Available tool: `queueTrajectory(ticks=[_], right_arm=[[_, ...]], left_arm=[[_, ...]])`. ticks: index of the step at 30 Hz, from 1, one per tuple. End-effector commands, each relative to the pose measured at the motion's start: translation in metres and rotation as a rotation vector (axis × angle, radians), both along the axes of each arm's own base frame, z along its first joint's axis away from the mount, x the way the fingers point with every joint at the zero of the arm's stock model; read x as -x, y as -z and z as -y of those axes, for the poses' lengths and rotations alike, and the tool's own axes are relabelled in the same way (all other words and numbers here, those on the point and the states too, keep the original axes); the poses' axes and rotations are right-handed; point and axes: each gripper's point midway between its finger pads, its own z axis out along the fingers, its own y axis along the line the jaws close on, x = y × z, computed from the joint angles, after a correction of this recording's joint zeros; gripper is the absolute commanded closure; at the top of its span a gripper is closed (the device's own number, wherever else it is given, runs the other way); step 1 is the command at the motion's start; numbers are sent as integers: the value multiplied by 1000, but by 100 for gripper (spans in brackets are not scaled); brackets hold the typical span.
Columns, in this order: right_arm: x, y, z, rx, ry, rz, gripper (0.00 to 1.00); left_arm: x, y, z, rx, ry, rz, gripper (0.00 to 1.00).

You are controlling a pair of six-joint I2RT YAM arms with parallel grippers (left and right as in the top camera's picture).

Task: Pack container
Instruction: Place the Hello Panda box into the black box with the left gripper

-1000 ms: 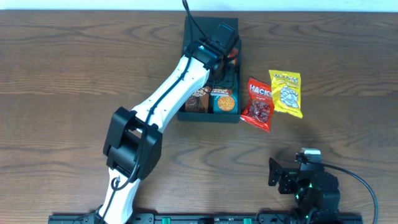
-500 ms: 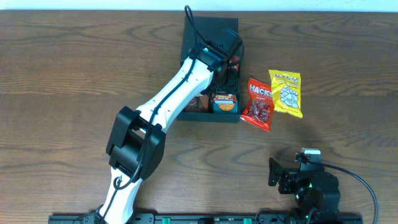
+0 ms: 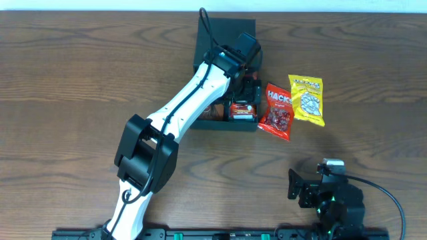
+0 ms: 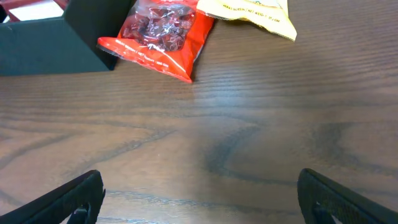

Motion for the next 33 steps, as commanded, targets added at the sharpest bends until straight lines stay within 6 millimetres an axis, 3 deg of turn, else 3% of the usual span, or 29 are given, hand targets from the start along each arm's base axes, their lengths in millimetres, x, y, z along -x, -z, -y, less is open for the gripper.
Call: queueTrajectory(ticks=[1, 5, 11, 13, 18, 33], right_arm=[[2, 5, 1, -13, 17, -16, 1], [2, 5, 1, -13, 17, -16, 1], [2, 5, 1, -13, 17, -16, 1], [2, 5, 1, -13, 17, -16, 1], [2, 5, 1, -13, 17, -16, 1], [2, 5, 1, -13, 17, -16, 1]], left_arm=[[-10, -10, 2, 5, -4, 37, 12], [-17, -13, -2, -22, -17, 75, 16], [-19, -13, -3, -36, 1, 89, 40], [-19, -13, -4, -39, 14, 93, 52], [-17, -12, -3, -42, 25, 92, 93], [0, 13, 16, -64, 127, 56, 94]])
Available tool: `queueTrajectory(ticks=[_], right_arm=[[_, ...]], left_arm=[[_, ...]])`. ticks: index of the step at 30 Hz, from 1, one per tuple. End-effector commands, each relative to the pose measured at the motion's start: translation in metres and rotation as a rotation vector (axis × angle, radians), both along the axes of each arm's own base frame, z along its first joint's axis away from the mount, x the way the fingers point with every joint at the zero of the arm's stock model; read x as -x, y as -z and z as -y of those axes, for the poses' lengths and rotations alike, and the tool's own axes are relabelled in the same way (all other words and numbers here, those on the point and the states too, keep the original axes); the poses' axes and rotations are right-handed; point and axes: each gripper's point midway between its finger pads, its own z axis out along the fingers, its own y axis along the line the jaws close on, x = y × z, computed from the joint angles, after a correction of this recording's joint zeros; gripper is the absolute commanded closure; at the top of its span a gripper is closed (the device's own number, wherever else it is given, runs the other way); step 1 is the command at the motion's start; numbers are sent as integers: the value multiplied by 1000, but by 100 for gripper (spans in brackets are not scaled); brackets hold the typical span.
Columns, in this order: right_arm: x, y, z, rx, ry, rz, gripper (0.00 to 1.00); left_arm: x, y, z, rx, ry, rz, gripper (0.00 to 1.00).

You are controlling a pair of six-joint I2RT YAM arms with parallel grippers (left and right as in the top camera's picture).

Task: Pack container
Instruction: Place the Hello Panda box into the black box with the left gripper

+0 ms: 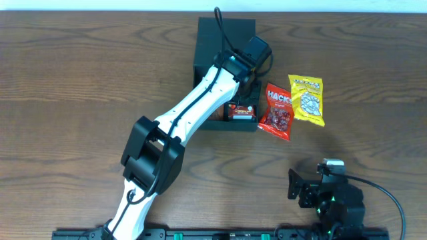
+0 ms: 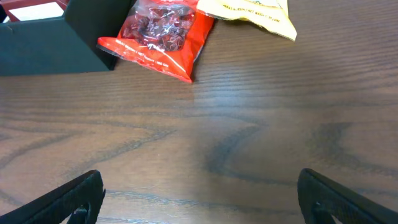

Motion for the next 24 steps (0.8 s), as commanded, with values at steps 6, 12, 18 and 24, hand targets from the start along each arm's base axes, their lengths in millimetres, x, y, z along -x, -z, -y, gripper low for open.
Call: queueTrajectory(ticks=[6, 12, 18, 24], right_arm=[[2, 5, 1, -13, 17, -16, 1], [2, 5, 1, -13, 17, -16, 1], [2, 5, 1, -12, 17, -16, 1], [2, 5, 1, -13, 17, -16, 1]], left_arm=[[1, 21, 5, -8, 23, -45, 94], [-3, 16, 7, 3, 37, -25, 94], [-6, 1, 9, 20, 37, -1, 95], [-33, -62, -36, -122, -71, 210, 94]])
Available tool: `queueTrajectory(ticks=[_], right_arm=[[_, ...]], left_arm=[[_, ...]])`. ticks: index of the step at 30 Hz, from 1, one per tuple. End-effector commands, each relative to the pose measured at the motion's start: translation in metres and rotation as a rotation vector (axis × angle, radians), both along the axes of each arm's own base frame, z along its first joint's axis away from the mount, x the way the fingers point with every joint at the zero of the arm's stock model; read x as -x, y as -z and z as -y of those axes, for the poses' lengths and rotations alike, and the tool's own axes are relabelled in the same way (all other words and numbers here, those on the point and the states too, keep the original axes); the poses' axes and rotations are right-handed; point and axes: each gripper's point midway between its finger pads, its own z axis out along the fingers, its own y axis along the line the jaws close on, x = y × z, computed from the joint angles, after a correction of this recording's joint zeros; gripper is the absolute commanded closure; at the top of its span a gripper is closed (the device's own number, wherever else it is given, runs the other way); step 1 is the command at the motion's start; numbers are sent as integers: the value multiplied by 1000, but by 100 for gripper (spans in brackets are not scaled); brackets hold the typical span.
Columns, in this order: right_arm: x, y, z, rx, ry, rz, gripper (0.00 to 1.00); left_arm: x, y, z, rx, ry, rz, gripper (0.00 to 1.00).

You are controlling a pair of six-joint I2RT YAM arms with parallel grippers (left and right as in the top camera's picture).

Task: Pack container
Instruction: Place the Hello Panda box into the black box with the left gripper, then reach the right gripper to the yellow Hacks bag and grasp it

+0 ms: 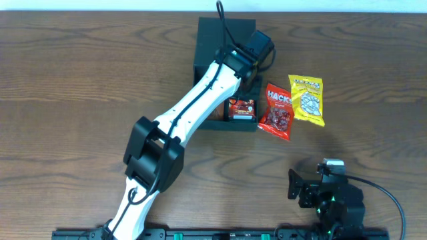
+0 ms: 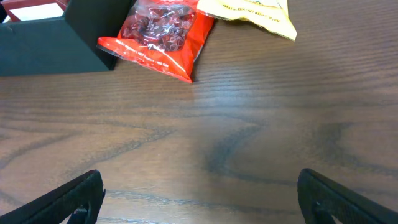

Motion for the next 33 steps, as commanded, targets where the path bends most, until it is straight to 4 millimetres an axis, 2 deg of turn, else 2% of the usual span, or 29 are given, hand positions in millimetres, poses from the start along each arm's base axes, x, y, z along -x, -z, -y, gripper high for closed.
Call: queueTrajectory(ticks=[1, 3, 4, 6, 12, 18, 22, 30, 33], right_arm=[[2, 5, 1, -13, 16, -16, 1], [2, 5, 1, -13, 16, -16, 1], [2, 5, 1, -13, 16, -16, 1], [2, 5, 1, -13, 16, -16, 1], [2, 5, 1, -13, 16, -16, 1], [2, 5, 1, -13, 16, -16, 1], [2, 5, 1, -13, 16, -16, 1], [2, 5, 1, -13, 17, -16, 1], [-8, -8, 0, -32, 22, 47, 1]], left_arm=[[-23, -46, -36, -59, -79, 145, 94], [-25, -50, -51, -66, -106, 133, 94], [-25, -53, -68, -83, -133, 116, 94], [-25, -61, -87, -96, -155, 108, 94], [-36, -87, -129, -88, -209, 146, 94], [-46, -101, -171, -91, -268, 165, 94], [-51, -102, -188, -78, -308, 161, 94], [-54, -102, -199, -32, -328, 138, 94], [-55, -101, -206, -37, -336, 135, 94]])
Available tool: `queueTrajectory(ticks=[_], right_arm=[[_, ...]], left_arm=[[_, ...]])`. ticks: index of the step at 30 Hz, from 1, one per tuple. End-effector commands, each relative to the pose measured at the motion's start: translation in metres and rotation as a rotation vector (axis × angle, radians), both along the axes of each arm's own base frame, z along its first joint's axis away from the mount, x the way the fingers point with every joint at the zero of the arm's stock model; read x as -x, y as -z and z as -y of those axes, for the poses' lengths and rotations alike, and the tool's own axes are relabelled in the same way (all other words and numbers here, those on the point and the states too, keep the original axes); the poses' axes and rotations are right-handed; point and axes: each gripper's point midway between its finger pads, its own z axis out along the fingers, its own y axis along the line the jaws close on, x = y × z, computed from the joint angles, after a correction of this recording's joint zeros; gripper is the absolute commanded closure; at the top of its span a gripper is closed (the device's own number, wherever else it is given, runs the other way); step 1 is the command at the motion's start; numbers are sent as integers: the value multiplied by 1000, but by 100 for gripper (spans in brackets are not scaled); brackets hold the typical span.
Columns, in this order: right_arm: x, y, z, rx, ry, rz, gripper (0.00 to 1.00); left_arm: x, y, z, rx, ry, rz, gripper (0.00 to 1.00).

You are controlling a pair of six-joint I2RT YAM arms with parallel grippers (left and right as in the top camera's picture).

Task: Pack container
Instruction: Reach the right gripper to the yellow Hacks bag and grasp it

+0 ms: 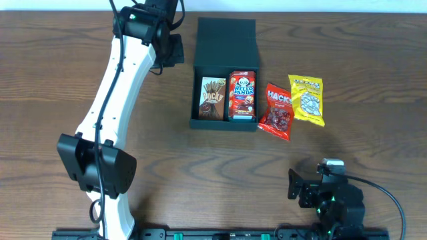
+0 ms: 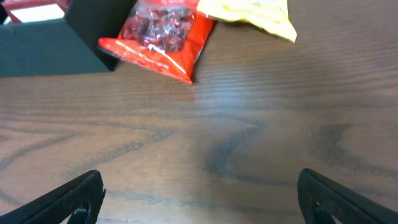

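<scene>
The black container [image 1: 195, 93] lies open, its lid [image 1: 227, 33] folded back. Inside it, side by side, lie a brown Pocky box [image 1: 213, 99] and a red Hello Panda box [image 1: 243, 96]. Just to the right of the container, on the table, are a red Hacks bag [image 1: 277, 111] [image 2: 158, 37] and a yellow snack bag [image 1: 307, 99] [image 2: 255, 14]. My left gripper [image 1: 171, 48] is up at the container's far left, holding nothing that I can see; its jaws are not readable. Near the front edge my right gripper [image 2: 199, 199] stands open over bare wood.
The table is dark wood [image 1: 347, 53]. My left arm [image 1: 110, 100] stretches from the front left up to the far edge. The right arm's base [image 1: 330, 200] sits at the front right, with a cable trailing to the right.
My left arm was over the container's right rear; now it is off to the container's left, near the far edge. Both boxes inside now show in full. My right arm has not moved.
My left gripper was first down in the container over the red box at its front right. At the two later moments it was further back over the container, with the red box lying inside. Now it is clear of the container. The right gripper stayed open and still.
</scene>
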Motion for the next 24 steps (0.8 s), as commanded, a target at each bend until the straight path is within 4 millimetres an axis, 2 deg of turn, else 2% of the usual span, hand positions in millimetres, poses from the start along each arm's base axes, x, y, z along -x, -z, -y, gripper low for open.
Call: queueTrajectory(ticks=[1, 3, 4, 6, 10, 13, 14, 15, 16, 19, 20, 24], right_arm=[[-13, -16, 0, -75, 48, 81, 1], [-26, -42, -9, -279, 109, 168, 1], [-28, -52, -19, -428, 118, 172, 1], [-25, -56, -35, -627, 125, 116, 1], [-22, -55, -42, -796, 190, 44, 1], [-25, -63, -42, -821, 185, 73, 1], [-26, -67, -42, -821, 175, 92, 1], [-29, -76, -42, -809, 149, 134, 1], [-31, -82, -42, -797, 131, 162, 1], [-36, -95, -42, -760, 89, 230, 7], [-39, -97, -41, -744, 87, 242, 8], [-49, -87, -40, -677, 96, 183, 9]], left_arm=[[-1, -15, -7, 14, 6, 31, 94], [-2, -15, -12, 14, -4, 32, 94], [-2, -15, -14, 13, -10, 31, 94], [-3, -15, -20, 13, -23, 29, 94], [-5, -15, -28, 12, -41, 30, 94], [-6, -15, -32, 12, -49, 32, 91], [-7, -16, -32, 12, -51, 34, 82], [-8, -16, -34, 13, -54, 37, 56], [-8, -16, -34, 12, -55, 38, 45], [-8, -16, -35, 8, -48, 39, 37], [-8, -16, -35, 5, -43, 39, 32], [-9, -16, -34, 7, -43, 43, 16]])
